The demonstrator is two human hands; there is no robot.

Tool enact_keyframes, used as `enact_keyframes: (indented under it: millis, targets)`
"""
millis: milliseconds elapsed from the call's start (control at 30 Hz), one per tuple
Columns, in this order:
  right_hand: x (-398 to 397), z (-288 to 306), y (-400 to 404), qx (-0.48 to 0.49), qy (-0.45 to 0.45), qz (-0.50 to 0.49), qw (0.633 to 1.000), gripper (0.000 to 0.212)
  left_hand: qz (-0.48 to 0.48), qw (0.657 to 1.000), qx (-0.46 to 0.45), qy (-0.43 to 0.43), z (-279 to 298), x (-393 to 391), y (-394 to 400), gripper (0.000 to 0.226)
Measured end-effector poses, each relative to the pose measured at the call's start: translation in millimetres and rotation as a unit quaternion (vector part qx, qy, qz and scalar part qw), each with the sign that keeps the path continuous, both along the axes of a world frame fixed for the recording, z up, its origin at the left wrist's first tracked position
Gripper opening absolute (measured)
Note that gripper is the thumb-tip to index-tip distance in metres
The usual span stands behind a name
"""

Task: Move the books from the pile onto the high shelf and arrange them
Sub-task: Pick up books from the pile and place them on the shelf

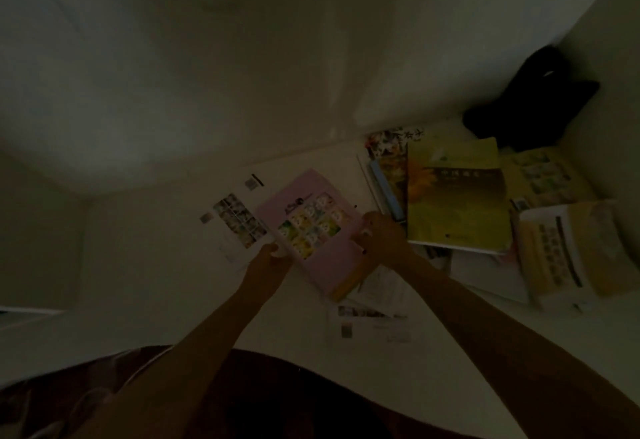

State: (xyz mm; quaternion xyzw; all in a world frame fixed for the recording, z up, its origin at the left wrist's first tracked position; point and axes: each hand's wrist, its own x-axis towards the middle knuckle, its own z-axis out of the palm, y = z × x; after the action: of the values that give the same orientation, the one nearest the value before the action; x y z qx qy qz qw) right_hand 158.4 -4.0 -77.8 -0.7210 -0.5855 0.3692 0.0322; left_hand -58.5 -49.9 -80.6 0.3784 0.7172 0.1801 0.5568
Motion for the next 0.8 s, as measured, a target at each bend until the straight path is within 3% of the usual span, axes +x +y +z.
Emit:
enact_keyframes:
  millis: [67, 167, 267, 333, 400, 467, 567, 667, 800]
  targets:
    - [-2.7, -3.9, 7.9, -0.012, -0.009, -0.028, 1.000, 0.057, 0.082, 0.995, -0.012, -0.062, 0.7, 12.2, 3.0, 0.049]
    - [-4.8, -1.6, 10.4, -0.083, 0.134, -0.095, 0.983, 0.050, 0.137, 0.987, -0.003, -0.089, 6.3, 22.8, 3.3, 0.048]
    - [-8.8, 15.5, -0.8, -0.149, 0.296, -0.128, 0.935, 0.048, 0.111, 0.993, -0.001, -0.047, 5.4, 15.2, 1.1, 0.050]
    - [-18.2, 28.1, -11.5, -0.078, 0.347, -0.090, 0.930, 0.045, 0.038, 0.998, 0.013, 0.058, 6.4, 6.1, 4.7, 0.053]
    - [-33.8, 42.8, -22.0, 0.052, 0.336, -0.044, 0.939, 0.032, 0.035, 0.991, 0.071, 0.107, 19.6, 1.9, 13.2, 0.056]
    - [-52.4, 51.6, -30.4, 0.146, 0.302, -0.003, 0.942, 0.030, 0.080, 0.989, 0.125, 0.018, 44.7, 4.2, 22.4, 0.053]
    - [-74.8, 66.0, -37.2, 0.182, 0.275, 0.019, 0.944, 0.047, 0.120, 0.980, 0.102, -0.122, 77.1, 10.2, 30.1, 0.048]
    - [-88.5, 76.9, -42.1, 0.176, 0.264, 0.036, 0.948, 0.062, 0.121, 0.975, 0.102, -0.153, 83.2, 5.9, 27.5, 0.041]
    - [-94.7, 73.4, -51.1, 0.007, 0.307, 0.097, 0.947, 0.050, 0.146, 0.974, 0.075, -0.158, 65.9, -14.4, 15.8, 0.026]
